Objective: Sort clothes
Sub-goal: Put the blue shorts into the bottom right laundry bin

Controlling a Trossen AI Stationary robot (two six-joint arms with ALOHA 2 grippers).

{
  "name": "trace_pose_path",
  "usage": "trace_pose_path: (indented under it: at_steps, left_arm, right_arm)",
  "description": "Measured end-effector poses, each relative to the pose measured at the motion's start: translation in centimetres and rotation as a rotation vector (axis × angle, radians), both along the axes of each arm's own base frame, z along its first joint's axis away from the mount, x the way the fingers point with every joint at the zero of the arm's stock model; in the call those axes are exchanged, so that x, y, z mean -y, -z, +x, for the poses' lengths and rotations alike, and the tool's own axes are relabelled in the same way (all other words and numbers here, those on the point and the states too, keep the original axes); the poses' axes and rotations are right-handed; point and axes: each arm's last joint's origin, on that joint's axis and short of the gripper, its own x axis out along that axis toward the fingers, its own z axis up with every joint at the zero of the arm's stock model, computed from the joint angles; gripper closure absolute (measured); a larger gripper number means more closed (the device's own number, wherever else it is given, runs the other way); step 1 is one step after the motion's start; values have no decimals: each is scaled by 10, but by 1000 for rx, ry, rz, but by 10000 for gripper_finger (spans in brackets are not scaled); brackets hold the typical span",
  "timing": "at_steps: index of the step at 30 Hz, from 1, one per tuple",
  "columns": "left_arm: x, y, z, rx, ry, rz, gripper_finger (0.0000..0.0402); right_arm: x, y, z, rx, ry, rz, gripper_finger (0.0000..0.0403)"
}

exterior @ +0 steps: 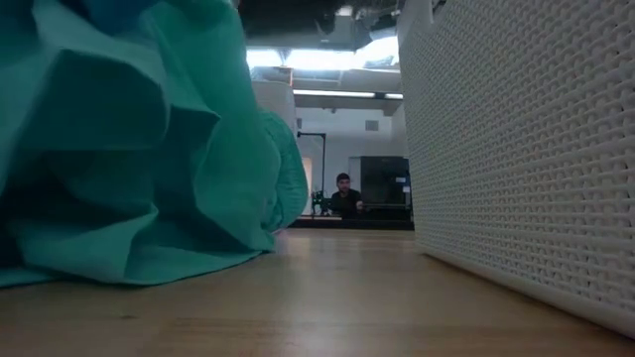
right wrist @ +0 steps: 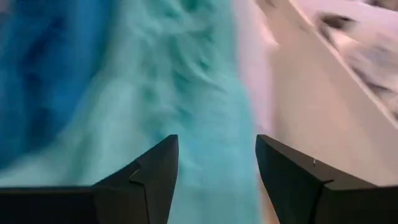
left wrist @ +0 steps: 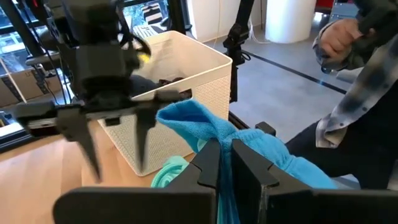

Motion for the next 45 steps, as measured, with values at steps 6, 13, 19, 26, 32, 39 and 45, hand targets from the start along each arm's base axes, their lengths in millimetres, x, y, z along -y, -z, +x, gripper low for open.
trace_pose_path:
  at_steps: [6, 13, 19, 26, 32, 39, 45]
  left_arm:
    - [0, 0, 0, 4, 0, 9, 387]
    - [1, 0, 1, 2, 0, 10, 386]
    - [1, -1, 3, 20, -3, 0, 386]
    - [1, -8, 4, 86, -2, -17, 386]
    - [-4, -26, -7, 198, -25, 4, 386]
    - [-23, -64, -37, 499, -226, -5, 386]
    - [-37, -78, -58, 669, -408, 28, 386]
  right_arm:
    - [-9, -1, 7, 65, -181, 94, 187]
    - [-9, 21, 28, 141, -164, 85, 187]
    - [-4, 43, 38, 104, -133, 71, 253]
    - [-5, 46, 38, 93, -107, 53, 389]
    - [-5, 49, 39, 85, -106, 51, 397]
    - [-6, 67, 42, 33, -102, 48, 399]
    - [-6, 72, 45, 30, -88, 66, 400]
